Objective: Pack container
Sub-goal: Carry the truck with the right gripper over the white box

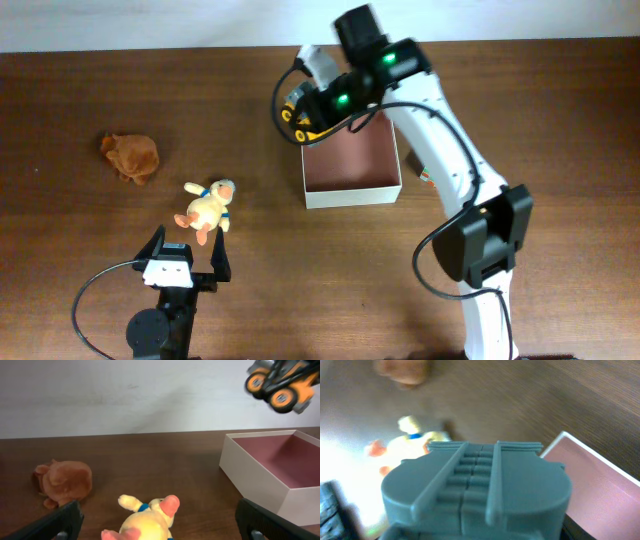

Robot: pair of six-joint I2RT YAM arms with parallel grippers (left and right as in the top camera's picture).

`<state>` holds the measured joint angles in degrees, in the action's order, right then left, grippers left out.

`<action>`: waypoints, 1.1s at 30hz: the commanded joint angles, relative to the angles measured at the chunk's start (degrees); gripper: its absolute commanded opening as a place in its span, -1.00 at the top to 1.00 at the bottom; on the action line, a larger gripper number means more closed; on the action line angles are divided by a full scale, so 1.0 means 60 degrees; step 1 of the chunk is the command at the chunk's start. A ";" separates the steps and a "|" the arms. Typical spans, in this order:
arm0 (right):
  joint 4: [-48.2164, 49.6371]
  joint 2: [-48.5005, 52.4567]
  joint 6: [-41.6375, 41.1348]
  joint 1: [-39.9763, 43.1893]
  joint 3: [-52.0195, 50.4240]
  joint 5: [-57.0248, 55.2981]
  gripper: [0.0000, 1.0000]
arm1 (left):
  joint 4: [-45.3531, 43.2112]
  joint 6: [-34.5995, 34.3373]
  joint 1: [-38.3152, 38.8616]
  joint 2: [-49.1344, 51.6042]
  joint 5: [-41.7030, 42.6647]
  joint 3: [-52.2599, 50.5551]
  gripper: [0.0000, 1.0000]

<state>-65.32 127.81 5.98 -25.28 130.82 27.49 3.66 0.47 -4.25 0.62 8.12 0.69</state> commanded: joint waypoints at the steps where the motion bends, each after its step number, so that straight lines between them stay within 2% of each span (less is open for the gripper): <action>1: 0.0142 0.0033 -0.1931 -0.0484 0.0098 -0.3268 -0.05 | 0.0044 0.0146 0.0040 -0.0047 -0.0040 -0.0029 -0.98; 5: 0.0240 0.0178 -0.3184 -0.0732 0.0098 -0.4725 -0.05 | 0.0044 0.0146 0.0040 -0.0047 -0.0040 -0.0029 -0.98; 12: 0.0295 0.0943 -0.4324 -0.0703 0.0098 -0.5166 -0.05 | 0.0044 0.0146 0.0040 -0.0047 -0.0040 -0.0029 -0.98; 30: 0.0714 0.2197 -0.4371 -0.0652 0.0087 -0.5169 -0.06 | 0.0044 0.0146 0.0040 -0.0047 -0.0040 -0.0029 -0.98; 33: 0.0841 0.2280 -0.4371 -0.0652 0.0087 -0.5166 -0.22 | 0.0044 0.0146 0.0040 -0.0047 -0.0040 -0.0029 -0.98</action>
<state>-60.93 140.03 -19.57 -29.43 130.82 -2.35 3.66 0.47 -4.25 0.62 8.10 0.69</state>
